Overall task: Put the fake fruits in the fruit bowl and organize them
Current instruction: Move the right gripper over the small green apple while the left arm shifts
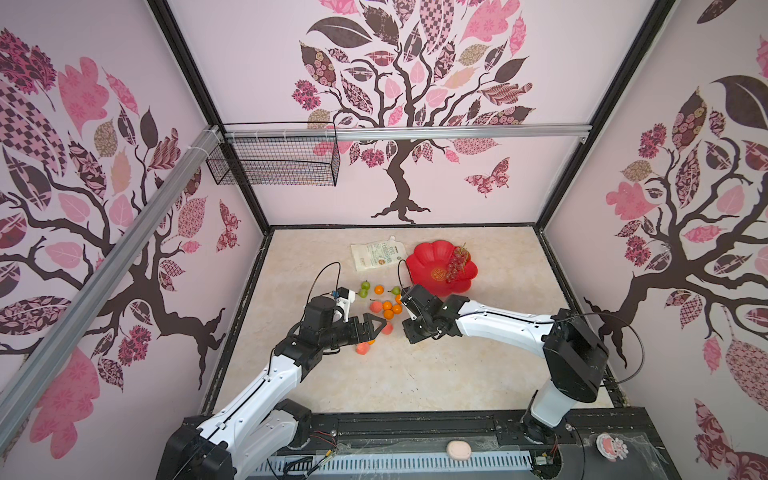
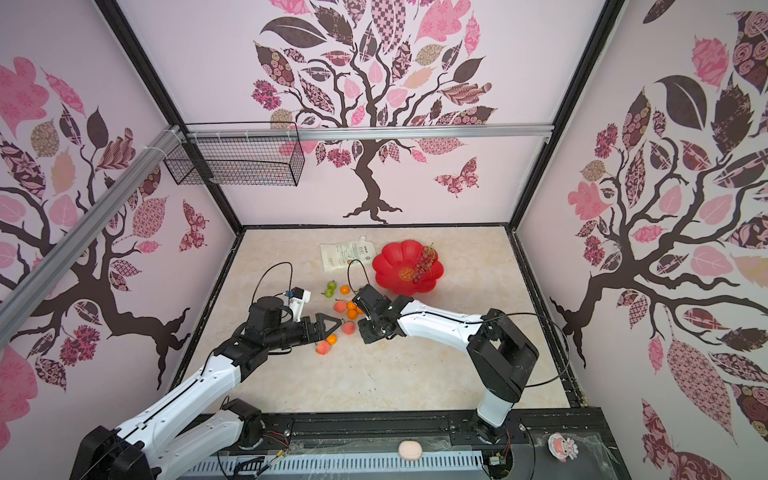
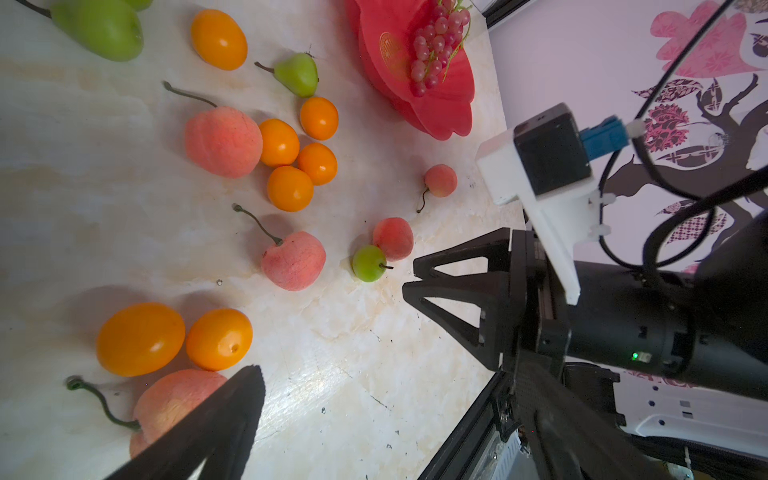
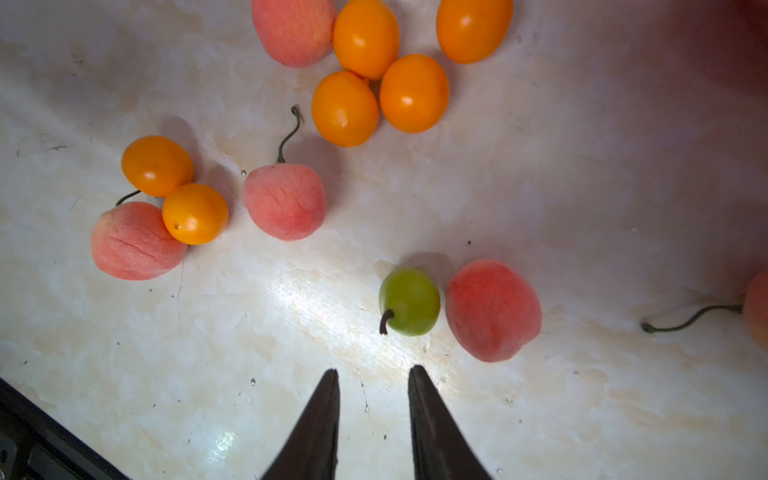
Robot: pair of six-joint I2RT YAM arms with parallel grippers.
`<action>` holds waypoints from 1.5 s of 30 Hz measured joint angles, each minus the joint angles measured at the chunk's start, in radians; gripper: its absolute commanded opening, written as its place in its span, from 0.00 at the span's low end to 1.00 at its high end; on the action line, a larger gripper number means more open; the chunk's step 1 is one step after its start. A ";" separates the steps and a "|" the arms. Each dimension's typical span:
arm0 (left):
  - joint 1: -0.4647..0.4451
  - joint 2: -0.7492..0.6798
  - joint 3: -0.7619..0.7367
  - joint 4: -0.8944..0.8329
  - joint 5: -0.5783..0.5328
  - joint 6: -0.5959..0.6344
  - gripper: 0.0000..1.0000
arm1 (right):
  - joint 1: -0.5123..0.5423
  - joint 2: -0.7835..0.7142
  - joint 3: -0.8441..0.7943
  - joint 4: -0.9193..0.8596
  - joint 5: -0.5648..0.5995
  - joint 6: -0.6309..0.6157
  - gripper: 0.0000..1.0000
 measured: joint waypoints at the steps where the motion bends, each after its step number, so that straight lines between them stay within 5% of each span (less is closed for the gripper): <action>1: 0.002 0.000 0.000 0.004 0.002 -0.001 0.98 | 0.000 0.004 0.000 -0.002 0.000 -0.002 0.31; 28: 0.006 -0.013 -0.002 0.018 0.019 -0.003 0.98 | 0.001 0.097 0.078 -0.009 0.015 -0.014 0.28; 45: 0.006 -0.013 -0.002 0.018 0.021 -0.003 0.98 | 0.001 0.125 0.095 -0.013 0.041 -0.013 0.15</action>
